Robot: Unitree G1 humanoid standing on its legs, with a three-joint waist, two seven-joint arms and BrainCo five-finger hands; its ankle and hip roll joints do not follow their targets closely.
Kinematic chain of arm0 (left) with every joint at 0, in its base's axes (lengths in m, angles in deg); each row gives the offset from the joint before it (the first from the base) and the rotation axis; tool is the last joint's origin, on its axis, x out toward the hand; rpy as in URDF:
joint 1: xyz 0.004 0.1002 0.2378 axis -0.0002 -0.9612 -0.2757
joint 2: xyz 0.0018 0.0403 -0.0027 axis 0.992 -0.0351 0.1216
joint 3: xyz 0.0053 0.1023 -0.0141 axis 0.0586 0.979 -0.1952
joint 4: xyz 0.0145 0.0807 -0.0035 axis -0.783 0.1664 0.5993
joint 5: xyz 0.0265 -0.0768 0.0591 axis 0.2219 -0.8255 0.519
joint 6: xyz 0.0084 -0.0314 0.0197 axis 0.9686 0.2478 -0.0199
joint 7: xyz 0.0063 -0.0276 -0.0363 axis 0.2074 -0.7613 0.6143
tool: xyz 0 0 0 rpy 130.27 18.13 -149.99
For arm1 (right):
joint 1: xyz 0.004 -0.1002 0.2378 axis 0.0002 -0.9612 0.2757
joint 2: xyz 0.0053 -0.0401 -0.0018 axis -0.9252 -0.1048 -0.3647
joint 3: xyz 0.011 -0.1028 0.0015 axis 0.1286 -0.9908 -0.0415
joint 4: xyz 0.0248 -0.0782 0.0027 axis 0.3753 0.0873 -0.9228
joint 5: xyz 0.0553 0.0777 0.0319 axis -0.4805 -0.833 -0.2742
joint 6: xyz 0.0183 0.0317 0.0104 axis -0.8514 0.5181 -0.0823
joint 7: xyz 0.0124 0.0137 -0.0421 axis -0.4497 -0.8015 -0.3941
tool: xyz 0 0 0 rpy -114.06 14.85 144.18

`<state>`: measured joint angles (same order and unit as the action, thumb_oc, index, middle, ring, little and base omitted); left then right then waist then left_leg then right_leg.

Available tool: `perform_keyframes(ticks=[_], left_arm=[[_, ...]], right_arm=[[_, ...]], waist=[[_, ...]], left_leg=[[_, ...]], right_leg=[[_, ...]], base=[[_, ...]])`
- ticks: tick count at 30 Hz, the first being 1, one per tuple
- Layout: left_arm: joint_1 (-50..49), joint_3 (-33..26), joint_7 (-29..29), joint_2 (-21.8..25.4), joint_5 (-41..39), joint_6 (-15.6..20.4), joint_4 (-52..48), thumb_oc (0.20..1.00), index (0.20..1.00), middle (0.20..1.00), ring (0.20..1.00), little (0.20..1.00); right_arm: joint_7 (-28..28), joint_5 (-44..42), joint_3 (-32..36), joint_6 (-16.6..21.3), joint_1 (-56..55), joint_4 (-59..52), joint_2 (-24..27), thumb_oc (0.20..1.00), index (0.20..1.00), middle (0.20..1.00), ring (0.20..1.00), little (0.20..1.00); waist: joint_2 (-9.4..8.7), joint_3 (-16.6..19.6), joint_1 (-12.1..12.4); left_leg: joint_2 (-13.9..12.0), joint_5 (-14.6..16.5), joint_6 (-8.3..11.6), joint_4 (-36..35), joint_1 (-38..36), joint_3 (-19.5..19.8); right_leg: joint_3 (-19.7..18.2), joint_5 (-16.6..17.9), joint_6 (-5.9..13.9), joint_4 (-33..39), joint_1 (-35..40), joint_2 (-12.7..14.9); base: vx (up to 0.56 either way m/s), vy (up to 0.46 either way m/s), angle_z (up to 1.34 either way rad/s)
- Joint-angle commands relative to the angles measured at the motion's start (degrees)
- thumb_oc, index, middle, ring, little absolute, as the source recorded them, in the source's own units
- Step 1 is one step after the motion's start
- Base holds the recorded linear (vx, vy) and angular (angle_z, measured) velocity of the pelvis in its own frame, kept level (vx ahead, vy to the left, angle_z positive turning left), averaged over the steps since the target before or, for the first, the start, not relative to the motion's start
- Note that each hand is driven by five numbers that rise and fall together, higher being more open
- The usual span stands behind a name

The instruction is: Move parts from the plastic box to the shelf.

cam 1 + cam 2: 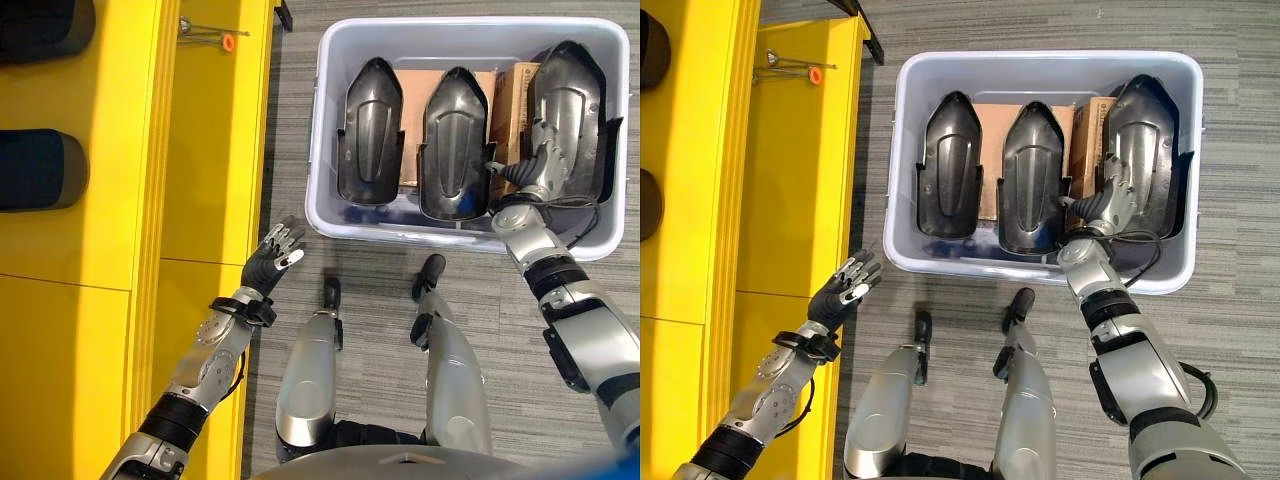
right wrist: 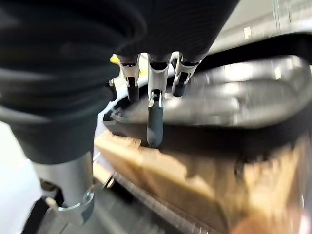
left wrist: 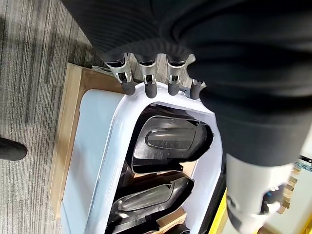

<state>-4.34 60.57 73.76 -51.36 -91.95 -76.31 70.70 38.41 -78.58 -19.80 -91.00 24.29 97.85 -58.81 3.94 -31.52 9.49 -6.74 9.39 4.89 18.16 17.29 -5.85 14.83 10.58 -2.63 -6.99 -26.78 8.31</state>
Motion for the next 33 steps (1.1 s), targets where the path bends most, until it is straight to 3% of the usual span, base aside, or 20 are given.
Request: perform_keyframes(ticks=[1, 5, 10, 13, 14, 15, 17, 19, 20, 23, 24, 26, 28, 30, 33], left_arm=[[-3.8, -0.2, 0.3, -0.1, 1.0, 1.5, -4.9, 1.0, 1.0, 1.0, 1.0, 1.0], [-3.9, -1.1, 0.9, -0.2, 1.0, 0.2, -5.1, 1.0, 1.0, 1.0, 1.0, 1.0], [-4.2, -1.6, 1.3, -0.3, 1.7, -0.6, -5.3, 1.0, 1.0, 1.0, 1.0, 1.0], [-4.3, -1.7, 1.4, -0.3, 2.1, -0.6, -5.3, 1.0, 1.0, 1.0, 1.0, 1.0], [-4.5, -1.7, 1.4, -0.6, 2.1, -0.5, -5.3, 1.0, 1.0, 1.0, 1.0, 1.0], [-4.3, -1.6, 1.3, -0.6, 2.0, 0.0, -5.1, 1.0, 1.0, 1.0, 1.0, 1.0], [-4.7, -1.0, 1.5, -0.9, 2.0, 0.8, -4.6, 1.0, 1.0, 1.0, 1.0, 1.0], [-4.7, -0.4, 1.2, -1.2, 2.2, 1.3, -4.3, 1.0, 1.0, 1.0, 1.0, 1.0], [-5.1, 0.1, 1.2, -1.4, 2.2, 1.6, -4.0, 1.0, 1.0, 1.0, 1.0, 1.0], [-5.3, 0.3, 1.7, -1.4, 2.3, 1.8, -3.8, 1.0, 1.0, 1.0, 1.0, 1.0], [-5.3, 0.4, 1.8, -1.5, 2.3, 1.9, -3.7, 1.0, 1.0, 1.0, 1.0, 1.0], [-5.5, 1.3, 2.1, -1.7, 1.9, 3.0, -3.8, 1.0, 1.0, 1.0, 1.0, 1.0], [-5.4, 2.4, 1.7, -2.2, 1.5, 4.5, -3.6, 1.0, 1.0, 1.0, 1.0, 1.0], [-6.0, 2.9, 1.6, -2.4, 1.4, 4.7, -3.6, 1.0, 1.0, 1.0, 1.0, 1.0], [-6.2, 3.0, 2.4, -3.0, 1.6, 5.3, -2.8, 1.0, 1.0, 1.0, 1.0, 1.0]], right_arm=[[5.1, -8.2, 0.7, 4.9, 0.0, -0.9, 1.7, 1.0, 1.0, 1.0, 1.0, 1.0], [13.1, -7.3, 0.8, 7.7, -0.7, -3.4, 0.0, 1.0, 1.0, 1.0, 1.0, 1.0], [18.0, -10.7, 0.2, 7.6, -1.0, -6.3, -0.6, 1.0, 1.0, 1.0, 1.0, 1.0], [9.0, -3.6, 0.8, 6.2, -1.3, -7.5, -1.4, 1.0, 1.0, 1.0, 1.0, 1.0], [5.8, -1.1, 1.2, 7.5, -1.0, -7.2, -0.4, 1.0, 1.0, 1.0, 1.0, 1.0], [4.6, -0.3, 1.6, 6.9, -0.5, -7.9, -0.1, 1.0, 1.0, 1.0, 1.0, 1.0], [3.6, 2.8, 2.3, 6.2, -0.7, -10.0, 0.1, 1.0, 1.0, 1.0, 1.0, 1.0], [5.5, 0.6, 2.2, 4.7, -0.5, -10.9, -0.1, 1.0, 1.0, 1.0, 1.0, 1.0], [7.0, 1.8, 1.5, 5.5, -0.7, -10.7, -0.7, 1.0, 1.0, 1.0, 1.0, 1.0], [6.1, 4.0, 1.0, 5.1, -0.6, -11.4, -0.8, 1.0, 1.0, 1.0, 1.0, 1.0], [4.0, 5.7, 0.8, 4.0, -0.5, -11.9, -0.8, 1.0, 1.0, 1.0, 1.0, 1.0], [-5.9, 12.4, 1.0, 0.5, 0.6, -12.1, 0.2, 1.0, 1.0, 1.0, 1.0, 1.0], [-9.7, 14.8, 2.3, 3.5, 1.4, -13.7, 1.5, 1.0, 1.0, 1.0, 1.0, 1.0], [-7.9, 16.4, 2.8, 8.2, 1.1, -17.2, 2.3, 1.0, 1.0, 1.0, 1.0, 1.0], [-6.9, 21.9, 1.7, 10.7, 1.0, -23.2, 3.2, 1.0, 1.0, 1.0, 1.0, 1.0]], waist=[[2.04, 1.7, 0.1], [2.25, 1.7, 0.0], [2.06, 1.7, 0.0], [1.93, 1.7, -0.1], [2.07, 1.7, -0.1], [2.04, 1.7, -0.3], [2.25, 1.7, -0.5], [2.45, 1.7, -0.5], [2.62, 1.7, -0.5], [2.64, 1.7, -0.4], [2.64, 1.7, -0.5], [2.88, 1.7, -0.5], [3.27, 1.7, -0.8], [3.42, 1.7, -1.0], [3.33, 1.7, -1.4]], left_leg=[[0.0, -6.1, -1.37, -5.1, 4.2, 2.5], [0.1, -6.0, -1.32, -4.9, 3.8, 2.1], [0.1, -6.1, -1.15, -4.4, 3.9, 2.0], [0.2, -5.9, -1.23, -3.8, 4.3, 2.1], [0.0, -5.8, -1.4, -3.7, 4.2, 2.0], [0.0, -7.2, -1.71, -3.9, 5.4, 1.6], [0.1, -7.3, -1.7, -4.1, 5.5, 1.6], [0.3, -7.4, -1.7, -4.2, 5.7, 1.6], [0.5, -6.1, -1.39, -3.8, 5.0, 1.9], [0.5, -6.1, -1.31, -3.4, 5.3, 1.9], [0.4, -6.0, -1.29, -3.3, 5.4, 1.9], [0.4, -6.0, -1.41, -3.2, 5.4, 1.7], [0.4, -7.3, -1.78, -3.7, 6.2, 1.0], [0.5, -7.4, -1.65, -3.9, 5.9, 1.0], [0.5, -7.5, -1.57, -4.4, 5.1, 0.6]], right_leg=[[0.5, -16.2, 5.74, -10.2, 5.0, 2.2], [0.3, -16.3, 5.63, -10.4, 5.2, 2.2], [0.2, -16.3, 5.58, -10.7, 5.0, 2.2], [0.2, -16.5, 5.48, -11.3, 4.6, 2.2], [0.0, -16.6, 5.41, -11.5, 4.7, 2.1], [0.4, -15.3, 4.91, -11.1, 3.5, 2.0], [0.2, -15.3, 4.9, -11.1, 3.4, 1.9], [0.0, -15.2, 4.89, -11.1, 3.2, 1.9], [-0.6, -16.6, 5.31, -11.9, 3.6, 2.1], [-0.6, -16.6, 5.31, -12.2, 3.4, 2.2], [-0.5, -16.6, 5.31, -12.3, 3.3, 2.3], [-0.7, -16.8, 5.14, -12.8, 2.9, 2.3], [-0.3, -15.6, 4.59, -12.4, 2.2, 2.2], [-0.5, -15.6, 4.63, -12.3, 2.4, 2.4], [-0.7, -15.4, 4.73, -11.9, 2.8, 2.6]], base=[[0.0, 0.0, 0.0], [0.0, 0.0, 0.0], [0.0, 0.0, 0.0], [0.0, 0.0, 0.0], [-0.06, 0.006, 0.01], [-0.06, 0.012, 0.01], [-0.02, 0.032, 0.01], [0.05, 0.035, -0.01], [0.08, 0.022, -0.03], [0.03, 0.004, -0.01], [0.01, 0.006, 0.04], [0.01, 0.051, 0.05], [-0.06, 0.096, 0.0], [-0.03, 0.059, -0.09], [0.01, 0.026, -0.13]])
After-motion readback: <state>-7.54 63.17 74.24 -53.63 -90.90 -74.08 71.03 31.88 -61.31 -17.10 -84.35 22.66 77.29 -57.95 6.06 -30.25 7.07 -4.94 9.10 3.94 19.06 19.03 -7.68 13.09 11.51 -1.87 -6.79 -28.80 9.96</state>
